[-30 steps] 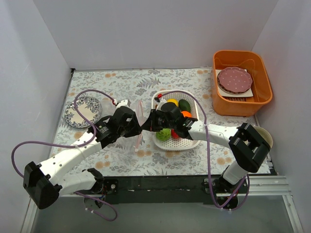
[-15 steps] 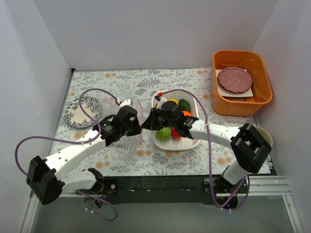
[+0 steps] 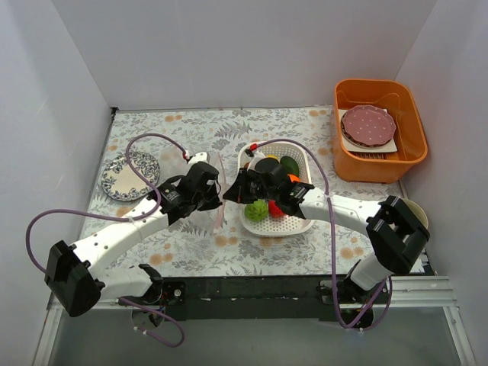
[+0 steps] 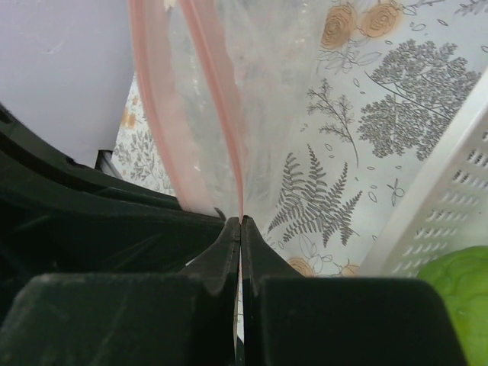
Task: Place the food in the zip-top bag and seal the zipper
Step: Open the zipper of the food storage bag at the center of the board.
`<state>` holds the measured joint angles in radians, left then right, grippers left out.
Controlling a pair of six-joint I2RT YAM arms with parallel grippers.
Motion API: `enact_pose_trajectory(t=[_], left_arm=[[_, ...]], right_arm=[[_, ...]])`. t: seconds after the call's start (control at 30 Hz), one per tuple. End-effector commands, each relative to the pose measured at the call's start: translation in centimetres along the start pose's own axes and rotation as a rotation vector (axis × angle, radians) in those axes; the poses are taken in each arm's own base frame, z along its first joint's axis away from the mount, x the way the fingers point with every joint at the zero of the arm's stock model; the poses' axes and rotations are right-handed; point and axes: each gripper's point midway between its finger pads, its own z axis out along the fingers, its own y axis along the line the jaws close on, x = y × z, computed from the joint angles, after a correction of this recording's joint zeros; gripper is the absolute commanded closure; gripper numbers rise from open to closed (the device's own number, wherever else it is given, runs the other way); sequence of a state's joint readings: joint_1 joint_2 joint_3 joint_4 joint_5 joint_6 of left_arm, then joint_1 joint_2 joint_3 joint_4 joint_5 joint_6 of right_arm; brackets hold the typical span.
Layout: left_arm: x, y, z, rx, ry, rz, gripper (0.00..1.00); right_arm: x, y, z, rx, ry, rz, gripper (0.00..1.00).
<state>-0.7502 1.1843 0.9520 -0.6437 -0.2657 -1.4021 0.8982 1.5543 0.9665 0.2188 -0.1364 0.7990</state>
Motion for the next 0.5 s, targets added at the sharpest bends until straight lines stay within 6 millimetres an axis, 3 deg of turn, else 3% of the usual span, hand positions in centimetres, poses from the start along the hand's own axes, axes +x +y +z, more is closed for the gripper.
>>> enact_pose_trajectory(t=[0.0,0.2,0.23,0.27,0.47], left_arm=[[-1.8,0.6,-1.7,-0.054,-0.045,0.014,1.00],[-3.1,3.7,-4.2,-0.216,-0.081,0.025,1.00],[-3.5,4.1,-4.7,-0.238,-0.091,0.027,1.00],[-4.1,4.1,-5.3,-0.246,-0.105,0.023,1.00],[-4.3,5.6,-6.4,-0.344,-0.086,0.055,1.00]], right_arm=[[-0.2,-1.8,0.0,0.095,0.001,-0.010,0.99],[1.3,-5.5,1.5,0.191,0.111,-0.023,0.99],[0.7,-5.3,1.8,0.191,0.114,-0.041,0.99],[1.4,-6.3,2.1,0.220,0.148,-0.042,0.99],[1.2,-7.5,2.7,0.296,0.224,-0.090,0.99]])
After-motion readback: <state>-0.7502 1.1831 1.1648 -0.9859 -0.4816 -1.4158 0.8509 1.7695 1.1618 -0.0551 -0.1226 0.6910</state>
